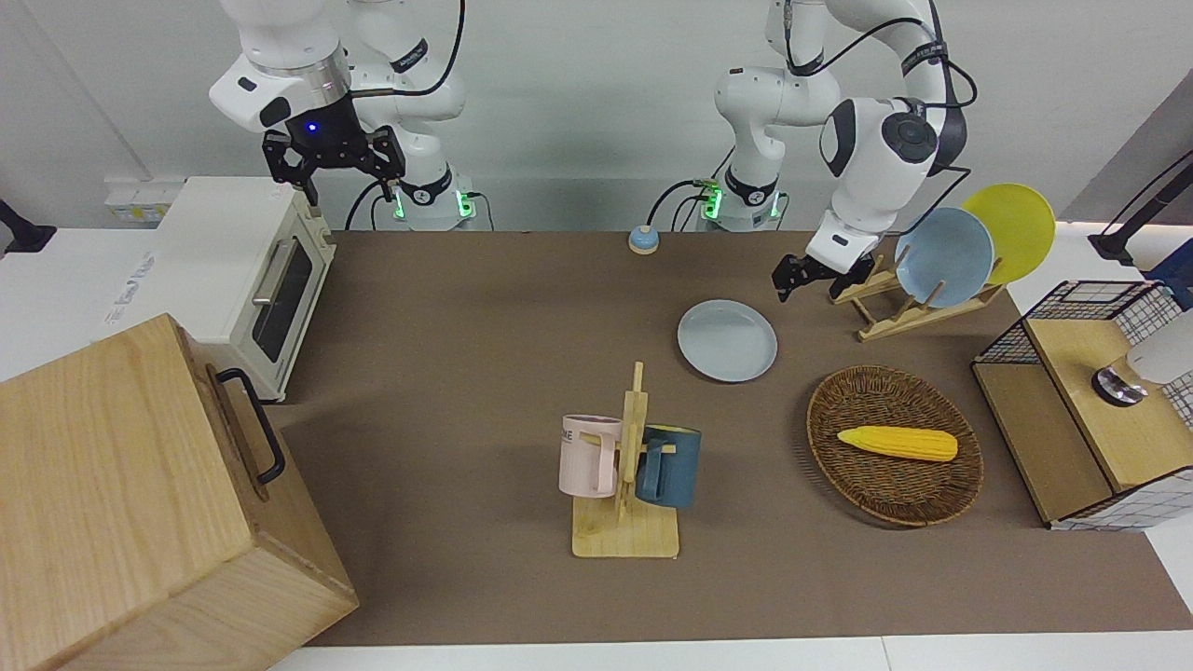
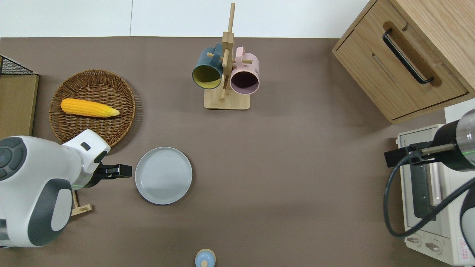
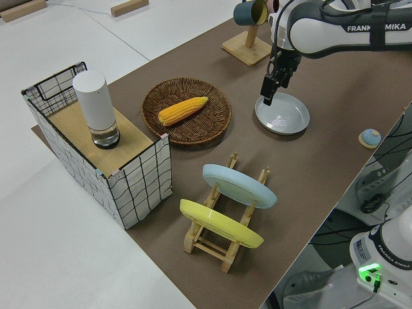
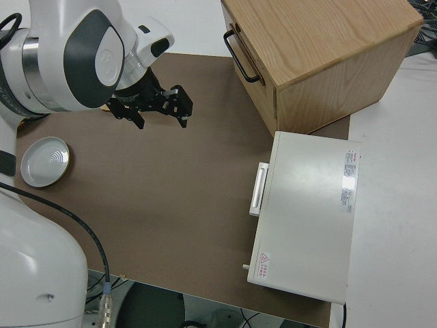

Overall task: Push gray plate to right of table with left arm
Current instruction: 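Move the left gripper to the near edge of the gray plate, then lower the left gripper against the gray plate's rim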

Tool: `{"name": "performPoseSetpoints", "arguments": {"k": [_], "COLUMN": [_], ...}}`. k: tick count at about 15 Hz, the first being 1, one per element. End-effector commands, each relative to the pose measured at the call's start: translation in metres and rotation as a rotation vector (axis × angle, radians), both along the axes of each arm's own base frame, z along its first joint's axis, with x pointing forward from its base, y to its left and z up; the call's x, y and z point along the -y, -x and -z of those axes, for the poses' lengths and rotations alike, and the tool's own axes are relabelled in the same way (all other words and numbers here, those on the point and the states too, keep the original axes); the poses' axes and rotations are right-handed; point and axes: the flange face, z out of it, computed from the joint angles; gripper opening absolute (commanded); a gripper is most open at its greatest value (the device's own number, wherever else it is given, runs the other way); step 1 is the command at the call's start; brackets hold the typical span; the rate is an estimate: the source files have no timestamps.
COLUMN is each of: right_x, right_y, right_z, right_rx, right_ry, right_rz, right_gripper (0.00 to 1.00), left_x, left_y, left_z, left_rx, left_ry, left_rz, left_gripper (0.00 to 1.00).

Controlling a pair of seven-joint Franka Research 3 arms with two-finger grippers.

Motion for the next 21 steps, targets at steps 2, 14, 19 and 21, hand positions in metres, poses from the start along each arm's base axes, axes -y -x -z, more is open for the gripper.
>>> {"name": "performPoseSetpoints", "arguments": {"k": [2,14,19,21], "right_x": [0.001,0.001,0.001,0.001], "right_y": [0.005,0.005,0.005,0.005], "right_z": [-0.002,-0.002,-0.002,-0.002], "right_rx": [-0.006,-0.006,-0.006,-0.006], "right_ry": [0.003,0.003,0.001,0.003], "right_rz": [-0.004,-0.004,-0.004,-0.004], "right_gripper": [0.996,0.996,0.996,0.996], "left_x": [0.000,0.016,0.017,0.017], "left_y": [0.012,0.013,0.013,0.012], "left_z": [0.049,0.115,0.119,0.119], "left_rx": [-0.008,-0.031,-0.035,-0.033], "left_ry": [0.038,0.059,0.062,0.063], "left_rz": [-0.019,-0.038,-0.043,-0.044], "left_gripper": [0.99,0.61,0.25,0.00]}}
